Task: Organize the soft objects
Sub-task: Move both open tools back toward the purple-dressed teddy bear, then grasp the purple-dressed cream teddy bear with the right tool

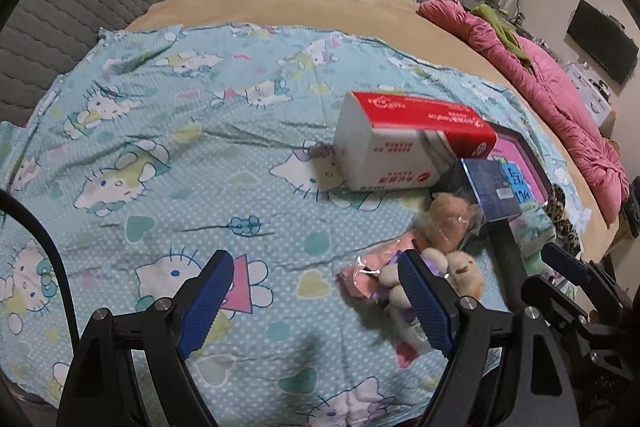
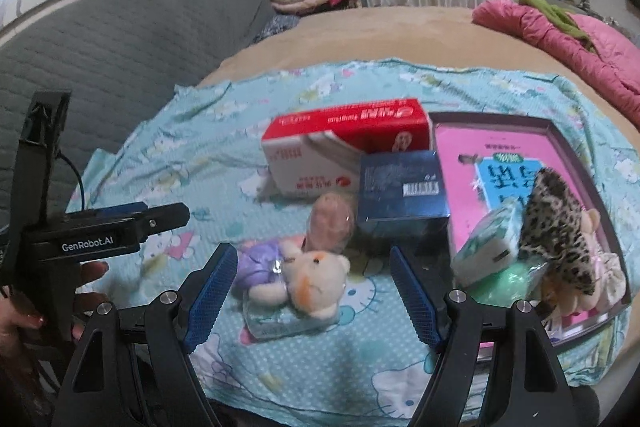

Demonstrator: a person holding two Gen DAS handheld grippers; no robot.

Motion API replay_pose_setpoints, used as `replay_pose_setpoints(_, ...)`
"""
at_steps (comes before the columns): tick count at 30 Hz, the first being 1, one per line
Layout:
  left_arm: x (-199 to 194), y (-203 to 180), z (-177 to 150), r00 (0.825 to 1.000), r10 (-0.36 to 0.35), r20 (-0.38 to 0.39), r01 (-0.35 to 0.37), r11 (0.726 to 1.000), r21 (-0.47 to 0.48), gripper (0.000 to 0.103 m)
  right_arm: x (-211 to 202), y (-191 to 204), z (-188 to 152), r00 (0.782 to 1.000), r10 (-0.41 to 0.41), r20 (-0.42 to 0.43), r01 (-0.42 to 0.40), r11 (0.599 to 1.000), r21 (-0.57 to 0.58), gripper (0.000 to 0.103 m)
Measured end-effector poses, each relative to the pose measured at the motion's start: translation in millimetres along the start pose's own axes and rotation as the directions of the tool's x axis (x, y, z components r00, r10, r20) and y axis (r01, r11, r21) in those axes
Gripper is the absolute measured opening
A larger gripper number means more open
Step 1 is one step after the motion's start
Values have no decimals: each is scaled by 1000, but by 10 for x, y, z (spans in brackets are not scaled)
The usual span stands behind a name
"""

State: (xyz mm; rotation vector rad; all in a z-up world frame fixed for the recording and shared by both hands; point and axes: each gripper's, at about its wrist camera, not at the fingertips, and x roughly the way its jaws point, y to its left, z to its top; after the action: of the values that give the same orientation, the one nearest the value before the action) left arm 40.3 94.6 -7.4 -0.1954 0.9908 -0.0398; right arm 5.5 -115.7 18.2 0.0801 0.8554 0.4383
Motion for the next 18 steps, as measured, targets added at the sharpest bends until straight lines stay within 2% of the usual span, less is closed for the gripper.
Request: replay_pose_setpoints(18,150,25,-91,998,-13,-53,16,999,49,84,144,-71,-104,999,0,-46,0,1000,2,80)
